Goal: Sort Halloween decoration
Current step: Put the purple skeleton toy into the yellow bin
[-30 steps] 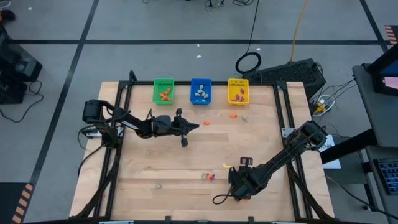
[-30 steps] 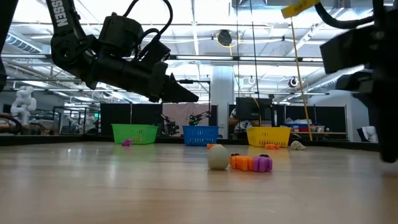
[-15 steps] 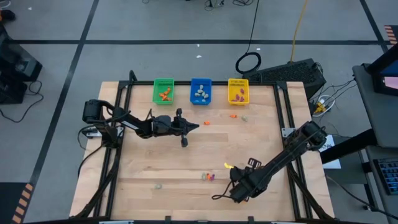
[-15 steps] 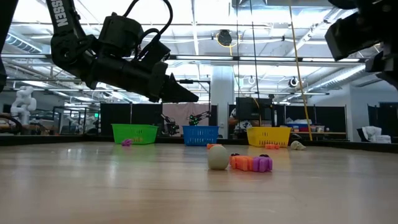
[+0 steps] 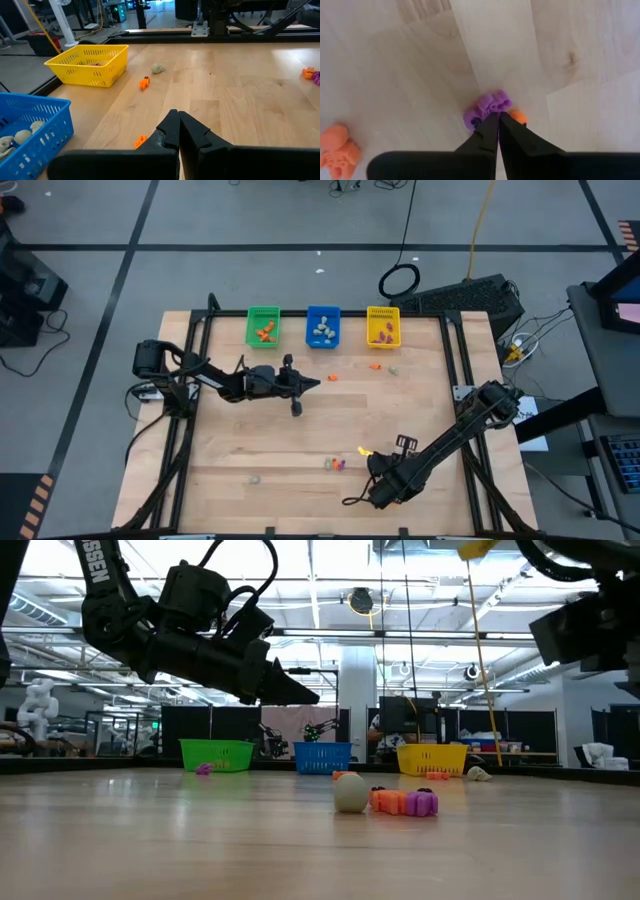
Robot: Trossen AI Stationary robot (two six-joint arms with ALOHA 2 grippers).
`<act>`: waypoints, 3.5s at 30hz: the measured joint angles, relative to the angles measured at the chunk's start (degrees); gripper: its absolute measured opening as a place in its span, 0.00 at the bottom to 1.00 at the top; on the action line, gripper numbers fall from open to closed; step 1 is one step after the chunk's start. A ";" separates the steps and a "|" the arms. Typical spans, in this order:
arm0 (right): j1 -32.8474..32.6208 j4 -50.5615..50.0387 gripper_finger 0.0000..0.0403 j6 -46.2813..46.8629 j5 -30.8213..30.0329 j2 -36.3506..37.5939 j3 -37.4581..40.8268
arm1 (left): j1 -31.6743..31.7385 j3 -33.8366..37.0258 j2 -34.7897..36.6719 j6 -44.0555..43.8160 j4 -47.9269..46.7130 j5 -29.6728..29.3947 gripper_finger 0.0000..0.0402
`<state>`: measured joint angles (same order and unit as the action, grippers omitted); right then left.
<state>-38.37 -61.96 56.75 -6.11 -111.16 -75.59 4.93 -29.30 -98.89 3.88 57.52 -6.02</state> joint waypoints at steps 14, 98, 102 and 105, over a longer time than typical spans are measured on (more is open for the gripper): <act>-0.02 4.45 0.01 0.49 -2.86 0.10 0.00 | -0.01 0.00 0.00 0.00 0.02 0.00 0.00; 7.40 2.89 0.00 -3.85 -14.34 14.42 1.95 | -0.02 0.00 0.00 -0.04 0.20 0.00 0.00; 11.35 0.59 0.00 -5.36 -14.65 16.76 1.95 | -0.02 0.00 0.00 -0.04 0.17 0.00 0.00; 13.06 4.22 0.00 -6.71 -10.44 16.99 2.51 | 0.00 0.00 0.00 0.00 0.15 0.00 0.00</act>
<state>-25.31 -57.74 50.05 -16.54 -94.17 -73.09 4.93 -29.30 -98.89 3.88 57.67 -6.02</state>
